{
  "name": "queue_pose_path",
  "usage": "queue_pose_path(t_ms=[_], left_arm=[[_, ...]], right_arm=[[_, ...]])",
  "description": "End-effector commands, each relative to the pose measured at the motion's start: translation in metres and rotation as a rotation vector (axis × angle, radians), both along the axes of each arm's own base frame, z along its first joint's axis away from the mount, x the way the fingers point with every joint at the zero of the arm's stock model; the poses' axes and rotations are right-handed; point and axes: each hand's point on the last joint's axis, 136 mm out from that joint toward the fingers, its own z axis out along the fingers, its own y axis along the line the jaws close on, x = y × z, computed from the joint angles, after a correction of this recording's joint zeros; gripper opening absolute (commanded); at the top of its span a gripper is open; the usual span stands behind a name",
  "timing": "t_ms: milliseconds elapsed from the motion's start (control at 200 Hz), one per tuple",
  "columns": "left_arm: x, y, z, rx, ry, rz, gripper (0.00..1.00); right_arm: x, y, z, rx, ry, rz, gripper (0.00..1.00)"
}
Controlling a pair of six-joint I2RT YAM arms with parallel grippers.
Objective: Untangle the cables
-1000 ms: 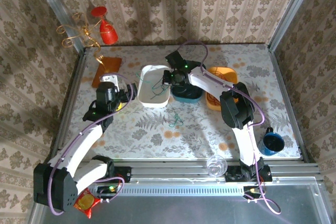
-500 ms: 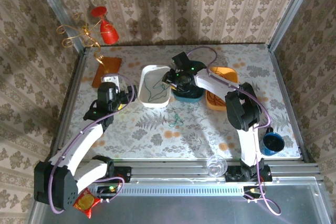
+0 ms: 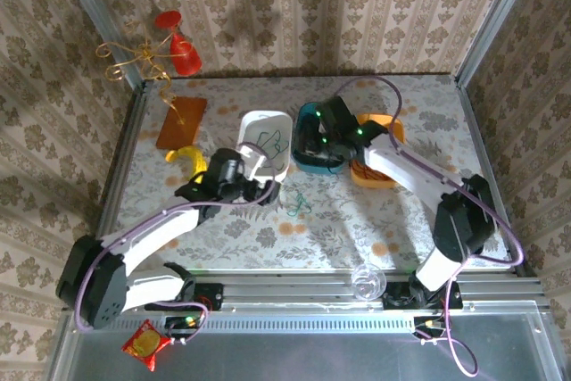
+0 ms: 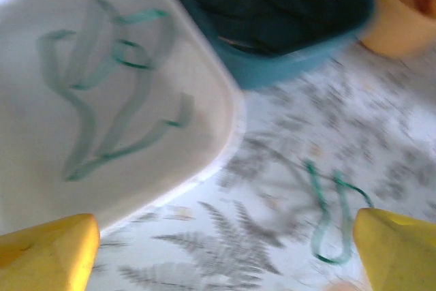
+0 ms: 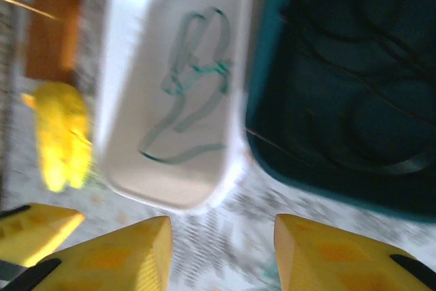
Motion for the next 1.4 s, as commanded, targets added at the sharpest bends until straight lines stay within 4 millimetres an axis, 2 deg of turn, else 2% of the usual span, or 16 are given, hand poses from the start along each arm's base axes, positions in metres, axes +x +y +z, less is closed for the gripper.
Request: queue_pose_path(t_ms=[0, 90, 205, 360, 505, 610, 735, 760, 790, 880, 1100, 1165, 1250, 1390], left_arm=[[-0.025, -0.046, -0.009, 0.012, 0.034, -0.227, 0.93], [-0.032, -0.072, -0.025, 0.041, 0.057, -0.282, 0.84], [-0.020, -0.089, -0.046, 0.090, 0.045, -0.248, 0.69], [-0.004, -0.096, -0.069, 0.134, 0.061, -0.182, 0.58], [-0.005, -0.094, -0.086, 0.181, 0.094, -0.182, 0.50], [-0.009, -0.097, -0.092, 0.182, 0.125, -0.203, 0.34], [-0.014, -0.101, -0.094, 0.177, 0.156, -0.226, 0.09], [-0.015, -0.101, -0.094, 0.173, 0.159, -0.230, 0.05], [-0.015, -0.101, -0.091, 0.166, 0.153, -0.232, 0.00], [-0.012, -0.102, -0.074, 0.129, 0.131, -0.228, 0.00], [-0.010, -0.094, 0.014, -0.205, 0.125, -0.287, 0.00], [-0.012, -0.090, 0.033, -0.264, 0.132, -0.308, 0.00], [-0.010, -0.084, 0.047, -0.309, 0.133, -0.311, 0.00], [-0.009, -0.079, 0.054, -0.325, 0.119, -0.298, 0.00]], right_arm=[[-0.029, -0.049, -0.038, -0.205, 0.059, -0.012, 0.45], [-0.041, -0.068, -0.047, -0.213, 0.087, -0.046, 0.44], [-0.047, -0.081, -0.049, -0.202, 0.090, -0.080, 0.44], [-0.049, -0.086, -0.045, -0.189, 0.072, -0.096, 0.43], [-0.053, -0.087, -0.046, -0.186, 0.070, -0.096, 0.43], [-0.055, -0.089, -0.046, -0.185, 0.067, -0.095, 0.43], [-0.057, -0.091, -0.049, -0.199, 0.072, -0.094, 0.43], [-0.057, -0.092, -0.040, -0.183, 0.046, -0.097, 0.43], [-0.058, -0.092, -0.038, -0.180, 0.040, -0.094, 0.43], [-0.058, -0.090, -0.035, -0.170, 0.023, -0.070, 0.43], [-0.067, -0.050, -0.026, -0.021, 0.001, 0.169, 0.42], [-0.069, -0.035, -0.021, 0.062, -0.005, 0.234, 0.42], [-0.070, -0.016, -0.007, 0.191, -0.032, 0.306, 0.42], [-0.066, 0.002, 0.010, 0.323, -0.067, 0.351, 0.42]])
